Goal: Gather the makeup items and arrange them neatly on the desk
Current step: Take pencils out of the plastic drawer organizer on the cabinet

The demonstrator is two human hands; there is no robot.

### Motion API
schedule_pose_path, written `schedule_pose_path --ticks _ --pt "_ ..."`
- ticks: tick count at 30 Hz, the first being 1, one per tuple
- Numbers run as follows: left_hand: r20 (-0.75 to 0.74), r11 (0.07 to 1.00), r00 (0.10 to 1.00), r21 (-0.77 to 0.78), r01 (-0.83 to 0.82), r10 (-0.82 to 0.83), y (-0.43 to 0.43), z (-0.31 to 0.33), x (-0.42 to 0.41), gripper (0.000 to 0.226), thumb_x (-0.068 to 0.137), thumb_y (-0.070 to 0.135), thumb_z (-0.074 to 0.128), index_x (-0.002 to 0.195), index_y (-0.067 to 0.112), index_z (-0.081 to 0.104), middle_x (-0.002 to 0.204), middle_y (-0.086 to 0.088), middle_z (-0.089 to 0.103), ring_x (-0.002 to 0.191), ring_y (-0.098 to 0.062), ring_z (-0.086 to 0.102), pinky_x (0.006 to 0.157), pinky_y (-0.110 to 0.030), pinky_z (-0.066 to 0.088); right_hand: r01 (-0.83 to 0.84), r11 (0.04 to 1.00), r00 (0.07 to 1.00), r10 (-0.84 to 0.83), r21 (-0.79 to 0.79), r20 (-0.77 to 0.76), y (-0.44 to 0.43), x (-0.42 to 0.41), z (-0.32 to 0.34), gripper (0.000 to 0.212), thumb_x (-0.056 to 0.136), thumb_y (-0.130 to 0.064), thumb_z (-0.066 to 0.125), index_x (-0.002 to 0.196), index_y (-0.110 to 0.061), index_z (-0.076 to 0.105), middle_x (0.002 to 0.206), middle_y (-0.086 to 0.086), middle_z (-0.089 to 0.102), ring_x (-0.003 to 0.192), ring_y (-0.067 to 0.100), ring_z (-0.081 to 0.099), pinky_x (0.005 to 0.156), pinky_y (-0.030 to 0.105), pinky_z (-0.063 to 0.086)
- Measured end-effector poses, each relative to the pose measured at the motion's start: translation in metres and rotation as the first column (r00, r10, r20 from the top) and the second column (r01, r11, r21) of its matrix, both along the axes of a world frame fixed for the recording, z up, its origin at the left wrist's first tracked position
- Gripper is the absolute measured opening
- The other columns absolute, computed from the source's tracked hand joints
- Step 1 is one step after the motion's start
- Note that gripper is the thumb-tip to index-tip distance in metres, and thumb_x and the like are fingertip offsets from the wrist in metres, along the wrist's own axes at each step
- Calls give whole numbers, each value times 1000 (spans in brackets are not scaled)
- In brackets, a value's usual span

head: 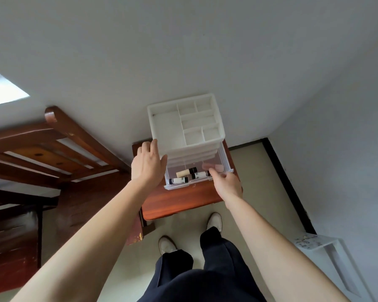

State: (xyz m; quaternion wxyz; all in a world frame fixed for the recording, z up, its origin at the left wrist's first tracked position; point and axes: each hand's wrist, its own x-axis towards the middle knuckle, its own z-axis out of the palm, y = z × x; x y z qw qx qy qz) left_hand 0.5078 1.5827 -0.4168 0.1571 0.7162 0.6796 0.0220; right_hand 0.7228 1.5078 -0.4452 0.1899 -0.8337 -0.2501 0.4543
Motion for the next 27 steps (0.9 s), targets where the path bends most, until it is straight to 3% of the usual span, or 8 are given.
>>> schedule_pose_path --ticks 4,7,10,12,15,18,24,27 --pt "10 952 954 78 297 -299 -30 -9 1 42 88 35 60 120 9 55 113 -12 55 96 -34 55 72 -42 49 -366 902 913 302 227 275 13 18 2 26 87 -44 52 71 -26 43 78 -15 61 75 16 60 70 40 54" --pt "-61 882 885 -132 452 -462 -42 -15 12 62 86 50 59 136 15 43 131 -6 47 115 -28 47 91 -39 40 -732 670 648 629 123 430 33 28 4 12 90 -30 58 97 -22 54 97 -12 55 95 15 56 83 35 50" --pt "-114 840 849 -259 476 -516 -44 -24 24 90 84 57 59 151 12 20 145 -8 36 132 -28 37 107 -41 30 -896 439 373 826 -68 422 49 30 -3 38 91 -31 55 127 -23 50 130 2 52 120 23 50 104 42 43" --pt "-196 841 831 -282 461 -521 -43 -32 29 96 84 58 59 153 9 12 145 -10 36 134 -29 36 112 -45 22 -930 343 269 882 -134 388 55 27 -7 50 91 -32 53 140 -23 43 140 5 47 130 26 45 112 44 35" --pt "-300 851 801 -284 443 -517 -43 -43 35 97 83 55 59 152 7 11 140 -9 40 133 -29 36 112 -55 9 -943 302 246 916 -141 317 63 22 -10 59 93 -35 51 148 -21 35 149 10 37 139 31 35 116 47 30" --pt "-273 874 843 -298 384 -463 -43 -52 41 84 87 41 57 152 10 13 134 -6 45 127 -27 42 108 -56 3 -947 287 240 930 -140 280 66 21 -15 59 92 -44 49 146 -23 39 149 10 36 139 32 33 114 49 30" --pt "-242 899 876 -252 359 -418 -37 -64 41 61 90 20 53 145 21 28 116 -2 50 109 -24 53 100 -49 12 -965 206 151 943 -164 296 73 24 -20 38 92 -53 43 110 -24 58 127 8 47 120 29 46 102 44 39" --pt "-221 903 888 -253 347 -403 -35 -73 37 56 90 26 58 141 24 35 114 -1 50 104 -23 56 94 -44 15 -970 185 130 942 -156 310 70 22 -22 43 95 -58 39 112 -22 57 125 8 48 117 29 49 100 43 41"
